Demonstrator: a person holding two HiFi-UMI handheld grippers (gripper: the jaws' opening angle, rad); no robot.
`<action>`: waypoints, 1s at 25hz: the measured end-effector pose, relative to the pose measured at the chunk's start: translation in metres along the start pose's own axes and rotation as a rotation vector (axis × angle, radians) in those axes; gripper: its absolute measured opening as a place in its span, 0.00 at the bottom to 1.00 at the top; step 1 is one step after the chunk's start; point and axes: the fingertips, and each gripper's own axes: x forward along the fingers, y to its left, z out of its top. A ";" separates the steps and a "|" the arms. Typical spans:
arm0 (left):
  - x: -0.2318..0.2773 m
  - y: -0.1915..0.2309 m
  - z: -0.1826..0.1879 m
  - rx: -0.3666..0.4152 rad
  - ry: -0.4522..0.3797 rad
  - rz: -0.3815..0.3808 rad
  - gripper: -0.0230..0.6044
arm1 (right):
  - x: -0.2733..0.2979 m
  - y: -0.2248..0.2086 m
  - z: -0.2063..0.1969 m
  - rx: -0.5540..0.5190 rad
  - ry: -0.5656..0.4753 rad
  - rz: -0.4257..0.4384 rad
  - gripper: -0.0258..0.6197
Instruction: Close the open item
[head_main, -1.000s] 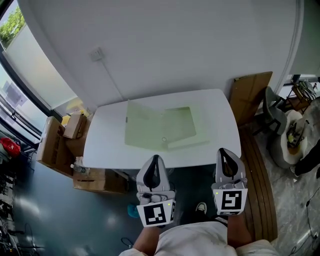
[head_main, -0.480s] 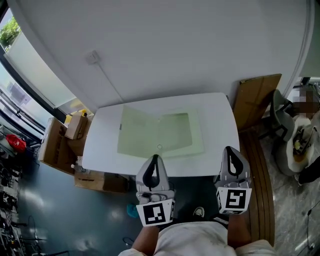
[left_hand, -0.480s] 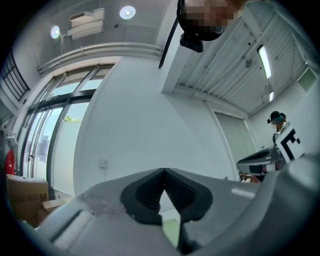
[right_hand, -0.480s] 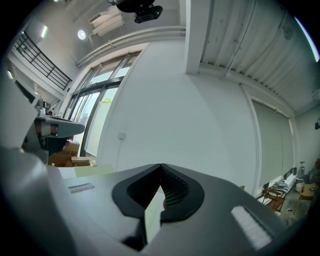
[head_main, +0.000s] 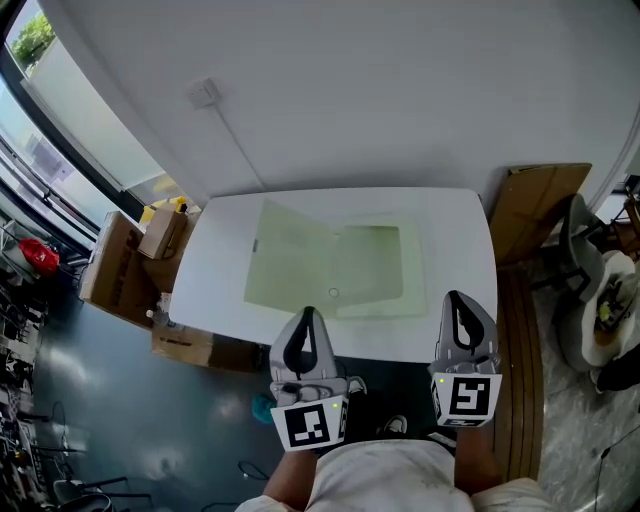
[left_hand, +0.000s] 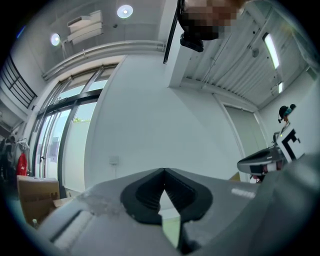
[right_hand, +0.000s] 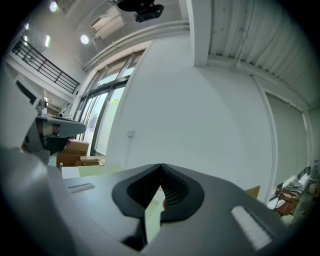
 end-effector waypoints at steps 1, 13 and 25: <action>0.002 0.009 -0.002 0.001 0.001 0.015 0.04 | 0.007 0.007 0.001 -0.004 -0.004 0.014 0.04; 0.032 0.129 -0.037 -0.037 0.036 0.194 0.04 | 0.109 0.113 0.020 -0.097 -0.002 0.206 0.04; 0.023 0.223 -0.084 -0.062 0.095 0.323 0.04 | 0.177 0.221 0.024 -0.147 -0.005 0.381 0.04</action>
